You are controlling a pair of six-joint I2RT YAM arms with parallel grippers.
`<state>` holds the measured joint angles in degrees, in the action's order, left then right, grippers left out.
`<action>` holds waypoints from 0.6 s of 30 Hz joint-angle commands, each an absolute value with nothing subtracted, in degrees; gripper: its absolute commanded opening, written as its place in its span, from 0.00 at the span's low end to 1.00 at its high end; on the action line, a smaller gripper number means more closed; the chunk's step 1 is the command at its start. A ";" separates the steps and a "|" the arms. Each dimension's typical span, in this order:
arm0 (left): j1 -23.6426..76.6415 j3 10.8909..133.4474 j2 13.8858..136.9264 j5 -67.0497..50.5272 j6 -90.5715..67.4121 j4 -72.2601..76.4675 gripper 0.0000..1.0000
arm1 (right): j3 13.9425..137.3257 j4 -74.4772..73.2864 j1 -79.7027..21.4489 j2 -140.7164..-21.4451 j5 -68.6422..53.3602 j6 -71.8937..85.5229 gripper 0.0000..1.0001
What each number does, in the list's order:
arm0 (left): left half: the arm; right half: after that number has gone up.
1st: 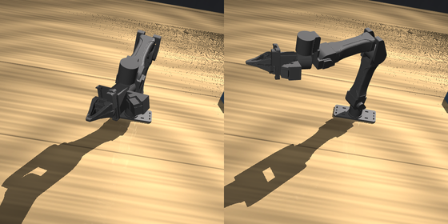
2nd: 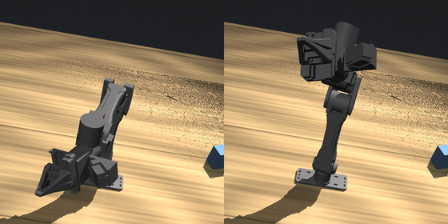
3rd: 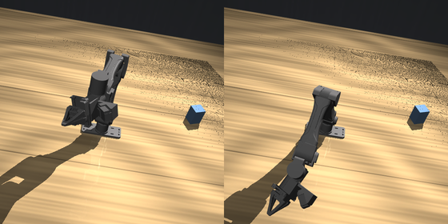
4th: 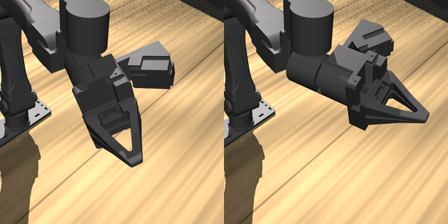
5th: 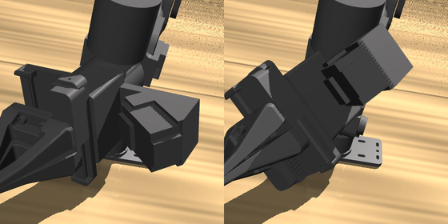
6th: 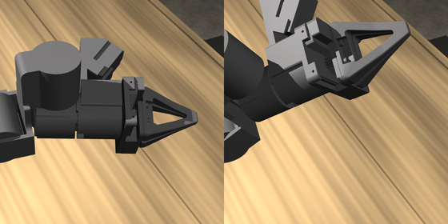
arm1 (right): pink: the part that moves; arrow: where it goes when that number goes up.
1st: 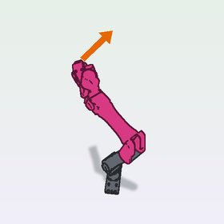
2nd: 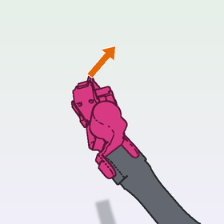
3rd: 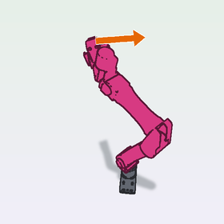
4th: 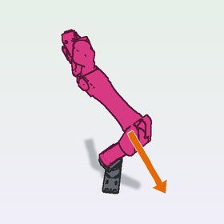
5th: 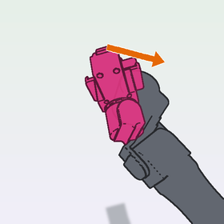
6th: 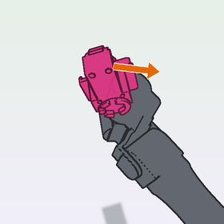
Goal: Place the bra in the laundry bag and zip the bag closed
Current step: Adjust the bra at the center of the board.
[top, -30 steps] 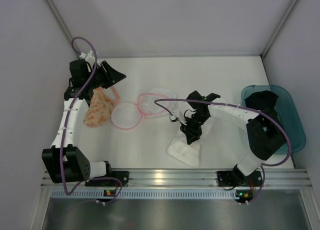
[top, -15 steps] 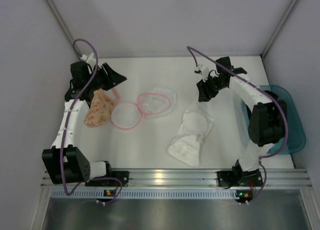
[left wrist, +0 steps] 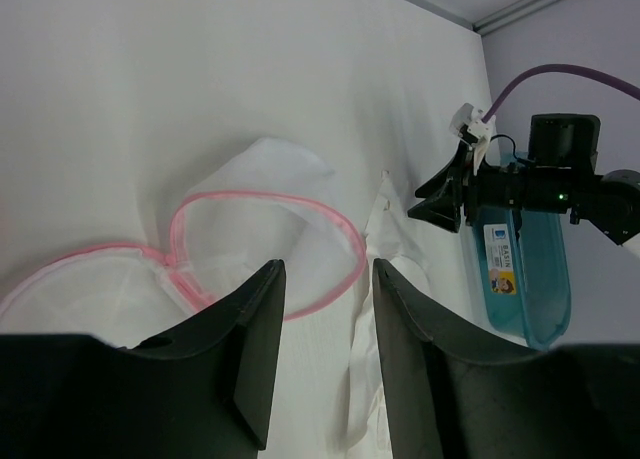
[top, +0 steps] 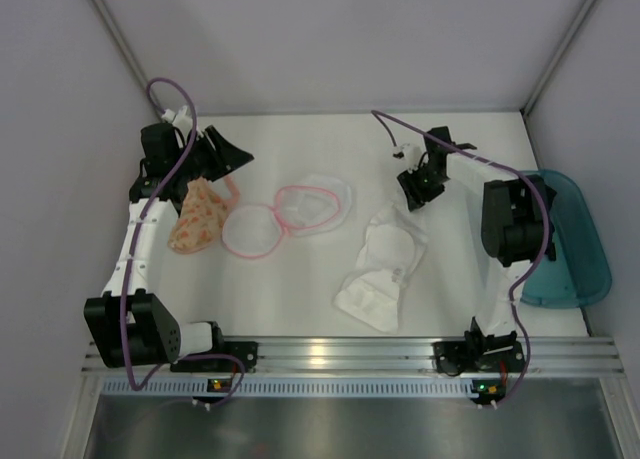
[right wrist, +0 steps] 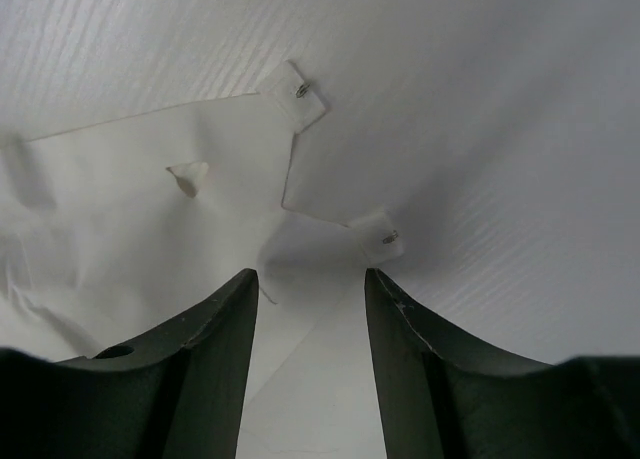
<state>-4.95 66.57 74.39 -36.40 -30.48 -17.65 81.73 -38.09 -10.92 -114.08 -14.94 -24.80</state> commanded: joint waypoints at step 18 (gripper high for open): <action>-5.19 66.44 73.91 -36.47 -29.97 -15.21 0.47 | 78.23 -30.50 -10.98 -114.61 -10.37 -28.21 0.47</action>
<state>-4.95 66.15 74.41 -36.49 -30.46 -17.65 80.16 -32.67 -10.44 -114.08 -11.38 -26.72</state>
